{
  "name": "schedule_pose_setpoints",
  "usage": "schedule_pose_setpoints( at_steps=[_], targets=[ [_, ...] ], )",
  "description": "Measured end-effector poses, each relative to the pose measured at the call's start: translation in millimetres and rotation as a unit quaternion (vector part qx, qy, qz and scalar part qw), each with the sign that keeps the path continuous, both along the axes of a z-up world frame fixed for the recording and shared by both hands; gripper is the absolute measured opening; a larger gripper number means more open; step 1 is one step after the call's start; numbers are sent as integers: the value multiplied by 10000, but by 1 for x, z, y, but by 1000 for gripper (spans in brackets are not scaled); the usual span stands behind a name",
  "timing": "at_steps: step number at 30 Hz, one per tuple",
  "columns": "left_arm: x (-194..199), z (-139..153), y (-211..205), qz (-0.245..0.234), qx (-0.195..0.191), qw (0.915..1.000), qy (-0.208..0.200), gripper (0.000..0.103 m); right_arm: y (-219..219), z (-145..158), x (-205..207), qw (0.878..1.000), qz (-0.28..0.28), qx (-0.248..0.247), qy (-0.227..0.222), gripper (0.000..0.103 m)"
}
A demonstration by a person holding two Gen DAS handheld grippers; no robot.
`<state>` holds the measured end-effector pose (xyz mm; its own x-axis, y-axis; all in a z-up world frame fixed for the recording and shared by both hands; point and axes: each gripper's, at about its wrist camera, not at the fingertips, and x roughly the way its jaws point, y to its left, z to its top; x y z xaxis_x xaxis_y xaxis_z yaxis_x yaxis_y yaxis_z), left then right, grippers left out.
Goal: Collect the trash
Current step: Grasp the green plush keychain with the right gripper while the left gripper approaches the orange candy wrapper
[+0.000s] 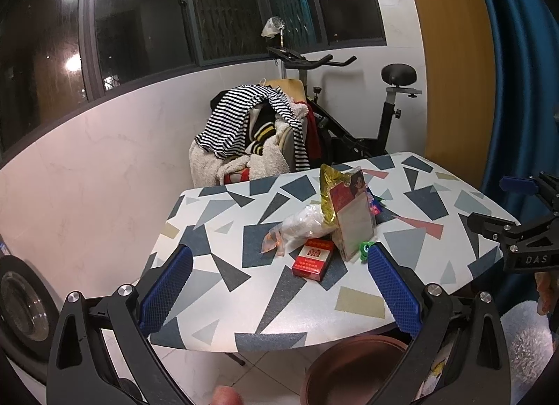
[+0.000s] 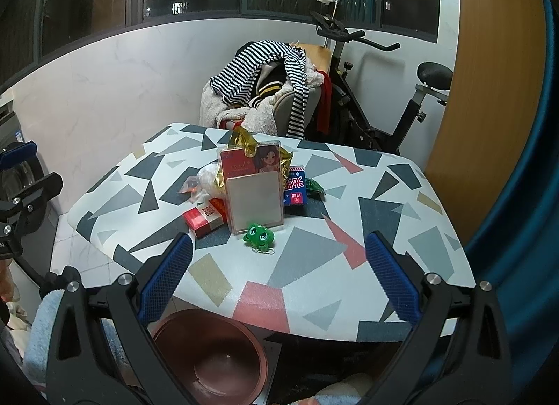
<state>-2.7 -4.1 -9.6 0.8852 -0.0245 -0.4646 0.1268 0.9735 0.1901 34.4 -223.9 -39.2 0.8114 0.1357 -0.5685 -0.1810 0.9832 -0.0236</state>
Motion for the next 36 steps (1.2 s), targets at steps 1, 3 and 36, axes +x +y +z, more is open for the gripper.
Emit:
schedule_pose_setpoints(
  at_steps=[1,3,36],
  targets=[
    [1,-2,1,-7,15,10000,15,98,1,-2,1,10000,-4,-9,27,97],
    [5,-7,2,-11,100,9999,29,98,2,-6,3,10000,-8,-14,65,97],
    [138,-130,63,-126,318,9902,1351,98,-26,-155,109,9896,-8,78,1433,97]
  ],
)
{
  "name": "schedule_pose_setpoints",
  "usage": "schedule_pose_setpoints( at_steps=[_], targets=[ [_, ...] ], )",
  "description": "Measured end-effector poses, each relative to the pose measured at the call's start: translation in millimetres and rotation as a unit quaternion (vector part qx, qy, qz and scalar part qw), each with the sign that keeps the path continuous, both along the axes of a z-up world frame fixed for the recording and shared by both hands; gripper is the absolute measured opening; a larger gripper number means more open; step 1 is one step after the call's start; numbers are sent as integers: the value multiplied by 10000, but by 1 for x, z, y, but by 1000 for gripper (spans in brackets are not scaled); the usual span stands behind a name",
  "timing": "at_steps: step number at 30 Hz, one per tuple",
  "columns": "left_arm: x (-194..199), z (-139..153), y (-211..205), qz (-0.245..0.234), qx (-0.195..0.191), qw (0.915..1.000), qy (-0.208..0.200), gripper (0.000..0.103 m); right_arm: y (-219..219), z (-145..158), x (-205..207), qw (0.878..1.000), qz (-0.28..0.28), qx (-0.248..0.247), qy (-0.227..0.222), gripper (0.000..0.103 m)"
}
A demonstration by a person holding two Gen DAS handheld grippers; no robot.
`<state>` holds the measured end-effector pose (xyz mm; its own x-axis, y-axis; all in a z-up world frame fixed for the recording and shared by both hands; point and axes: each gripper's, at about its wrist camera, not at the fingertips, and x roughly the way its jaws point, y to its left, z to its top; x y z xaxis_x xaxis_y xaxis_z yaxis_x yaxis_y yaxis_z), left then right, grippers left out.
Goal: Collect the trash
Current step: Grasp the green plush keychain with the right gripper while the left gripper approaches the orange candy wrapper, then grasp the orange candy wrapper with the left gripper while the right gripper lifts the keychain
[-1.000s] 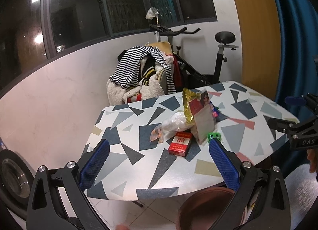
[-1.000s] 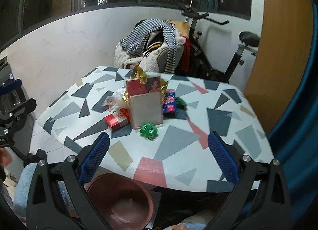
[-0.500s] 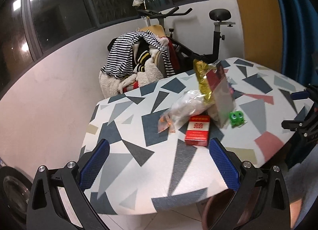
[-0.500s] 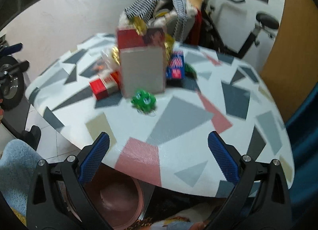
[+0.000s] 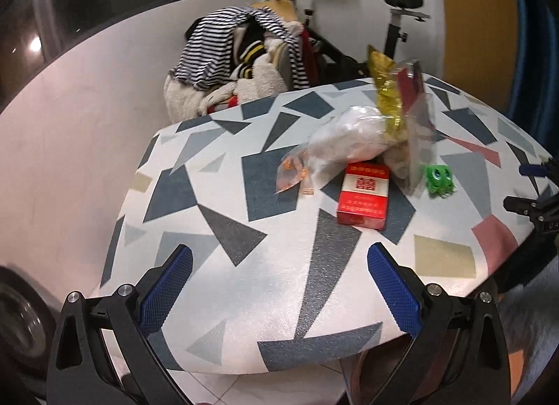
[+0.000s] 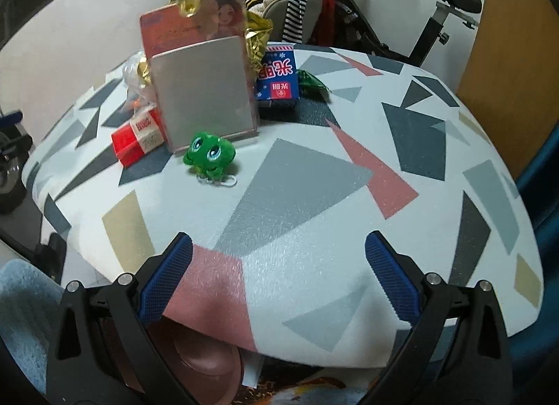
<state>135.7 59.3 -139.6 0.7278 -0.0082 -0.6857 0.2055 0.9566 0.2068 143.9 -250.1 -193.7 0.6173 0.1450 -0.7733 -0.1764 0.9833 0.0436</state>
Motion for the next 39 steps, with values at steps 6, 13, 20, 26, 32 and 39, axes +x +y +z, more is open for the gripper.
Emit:
schedule_pose_setpoints(
  at_steps=[6,13,20,26,32,39],
  targets=[
    [3,-1,12,152,-317,9989,-309,98,-4,3,20,9989,-62,439,-148,96],
    [14,-7,24,232,-837,9961,-155,98,30,-4,58,9970,337,692,-19,82],
    [26,-26,46,594,-1537,9861,205,98,60,-22,90,9950,450,804,373,64],
    [45,-36,46,497,-1778,9822,338,92,62,-21,87,9934,560,900,432,45],
    [96,-48,50,698,-2786,9551,733,81,46,-11,69,9940,378,991,257,45],
    [154,-69,47,833,-3438,9290,1085,65,27,-4,51,9943,229,1030,162,45]
  ],
)
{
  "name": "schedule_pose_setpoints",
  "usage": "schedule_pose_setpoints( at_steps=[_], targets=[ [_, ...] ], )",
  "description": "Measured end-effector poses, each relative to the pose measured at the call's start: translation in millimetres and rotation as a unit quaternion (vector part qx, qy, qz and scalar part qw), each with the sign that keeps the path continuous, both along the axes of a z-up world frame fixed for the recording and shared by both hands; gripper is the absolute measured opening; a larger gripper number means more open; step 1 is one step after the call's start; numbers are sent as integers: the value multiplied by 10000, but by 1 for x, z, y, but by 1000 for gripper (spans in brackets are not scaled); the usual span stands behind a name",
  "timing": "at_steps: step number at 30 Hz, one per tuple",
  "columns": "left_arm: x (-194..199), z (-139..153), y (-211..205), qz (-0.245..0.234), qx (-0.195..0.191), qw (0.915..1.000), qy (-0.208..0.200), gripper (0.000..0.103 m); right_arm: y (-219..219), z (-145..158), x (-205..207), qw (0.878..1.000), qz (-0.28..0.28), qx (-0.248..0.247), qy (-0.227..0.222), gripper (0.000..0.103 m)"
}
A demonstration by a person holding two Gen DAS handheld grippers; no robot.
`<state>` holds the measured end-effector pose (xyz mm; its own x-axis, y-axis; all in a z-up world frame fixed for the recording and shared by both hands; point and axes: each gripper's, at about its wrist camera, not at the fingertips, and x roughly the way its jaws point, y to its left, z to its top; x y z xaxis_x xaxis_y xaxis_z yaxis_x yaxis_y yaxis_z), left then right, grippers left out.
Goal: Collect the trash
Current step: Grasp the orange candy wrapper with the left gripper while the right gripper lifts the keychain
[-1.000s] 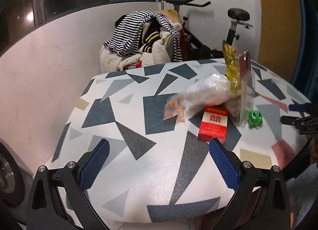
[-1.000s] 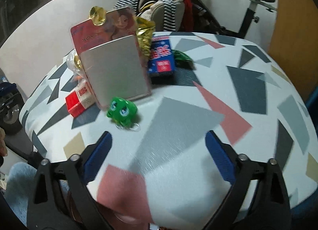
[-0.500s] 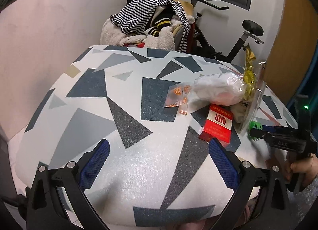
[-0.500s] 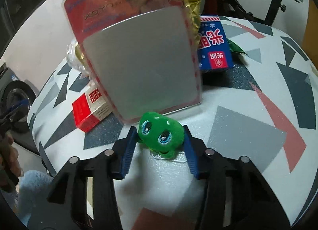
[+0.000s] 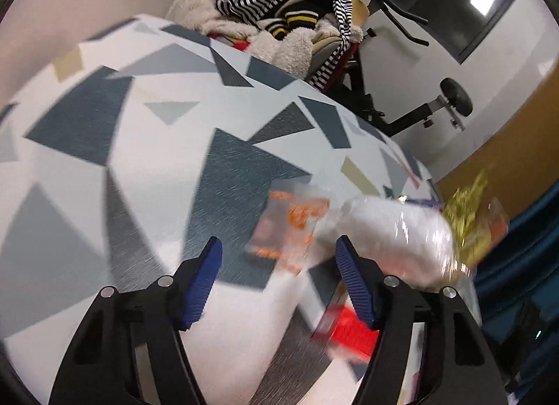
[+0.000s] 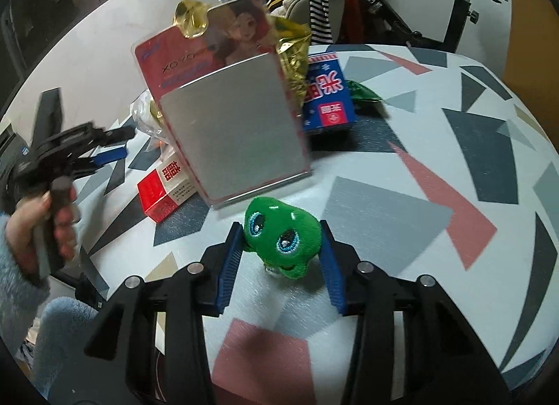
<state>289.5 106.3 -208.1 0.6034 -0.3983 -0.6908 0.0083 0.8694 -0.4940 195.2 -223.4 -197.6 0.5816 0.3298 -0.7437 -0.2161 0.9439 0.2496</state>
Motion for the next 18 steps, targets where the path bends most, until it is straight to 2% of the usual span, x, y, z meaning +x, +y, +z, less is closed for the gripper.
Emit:
schedule_pose_setpoints(
  at_steps=[3,5,6,7,9,12,18],
  targets=[
    [17,-6,-5,-2,-105,9999,109,65,-8,0,-2,10000,-47,14,10,45],
    [27,-14,-5,54,-233,9994,255,59,-13,-1,-3,9999,-98,46,40,45],
    [30,-18,-4,57,-285,9990,349,35,-14,-2,-4,9999,-116,55,51,45],
    [31,-21,-3,69,-286,9985,452,28,-17,-2,-5,9999,-140,76,61,45],
    [25,-16,-2,67,-145,9991,383,25,-17,-1,-11,9998,-158,87,46,45],
    [11,1,-8,-144,412,9989,152,24,-19,1,-17,9998,-154,106,11,45],
    [-32,38,-12,-452,1123,9922,-308,24,-12,6,-31,9998,-59,206,-56,45]
  ],
)
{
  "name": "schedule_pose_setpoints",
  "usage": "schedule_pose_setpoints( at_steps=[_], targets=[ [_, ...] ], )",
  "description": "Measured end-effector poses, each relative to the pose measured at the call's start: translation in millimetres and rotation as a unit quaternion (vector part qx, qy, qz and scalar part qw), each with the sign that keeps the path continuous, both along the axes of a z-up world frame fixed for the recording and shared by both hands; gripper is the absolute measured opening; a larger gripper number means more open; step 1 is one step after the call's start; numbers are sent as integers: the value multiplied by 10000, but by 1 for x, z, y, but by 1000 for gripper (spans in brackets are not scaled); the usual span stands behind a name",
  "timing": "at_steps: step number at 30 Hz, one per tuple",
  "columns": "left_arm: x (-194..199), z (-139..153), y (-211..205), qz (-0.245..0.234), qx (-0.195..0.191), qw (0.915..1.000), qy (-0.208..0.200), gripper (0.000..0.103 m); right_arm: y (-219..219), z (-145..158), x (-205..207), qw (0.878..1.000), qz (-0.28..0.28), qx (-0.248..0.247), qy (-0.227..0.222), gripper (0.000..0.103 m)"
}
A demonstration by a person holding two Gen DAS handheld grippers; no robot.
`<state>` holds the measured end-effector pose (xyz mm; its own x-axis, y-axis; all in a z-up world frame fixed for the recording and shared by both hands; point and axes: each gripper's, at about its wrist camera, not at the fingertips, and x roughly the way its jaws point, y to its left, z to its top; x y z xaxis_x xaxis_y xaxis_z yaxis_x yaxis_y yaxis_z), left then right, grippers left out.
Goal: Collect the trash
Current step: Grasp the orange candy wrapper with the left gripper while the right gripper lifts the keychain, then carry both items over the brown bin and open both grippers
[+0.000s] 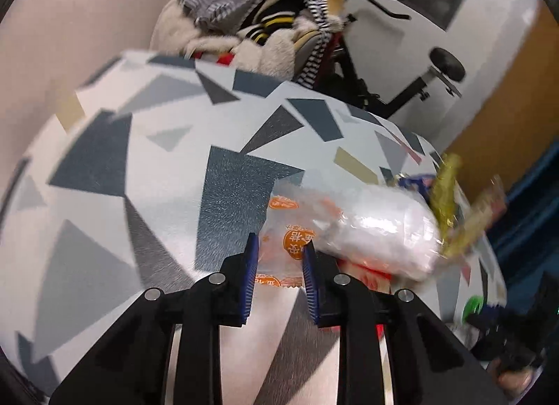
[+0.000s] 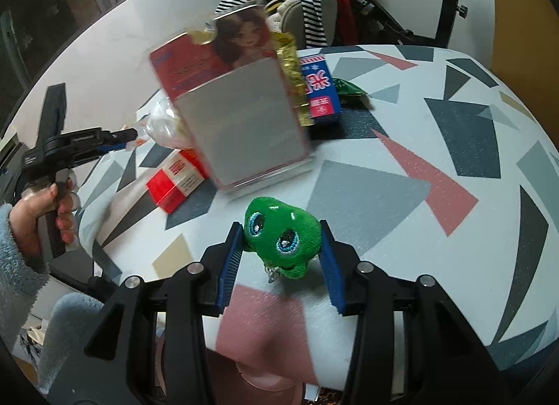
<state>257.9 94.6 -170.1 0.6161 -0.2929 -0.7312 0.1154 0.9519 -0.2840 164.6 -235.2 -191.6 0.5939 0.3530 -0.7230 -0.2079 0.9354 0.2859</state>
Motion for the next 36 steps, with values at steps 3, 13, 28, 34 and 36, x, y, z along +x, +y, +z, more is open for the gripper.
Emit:
schedule_pose_setpoints(
  at_steps=[3,13,28,34,36],
  targets=[
    [-18,11,0,42,260,9996,-107,24,5,3,-8,10000,49,14,-54,45],
    [-63,44,18,271,233,9989,-317,24,13,19,-42,9996,146,11,-258,45],
    [-183,15,-48,-857,195,9959,-201,24,17,13,-91,9992,225,16,-332,45],
    [-218,-36,-73,-1235,462,9911,154,24,26,-8,-115,9992,289,61,-265,45],
    [-225,-53,-80,-1305,514,9897,279,24,27,-19,-123,9991,288,181,-241,45]
  ],
)
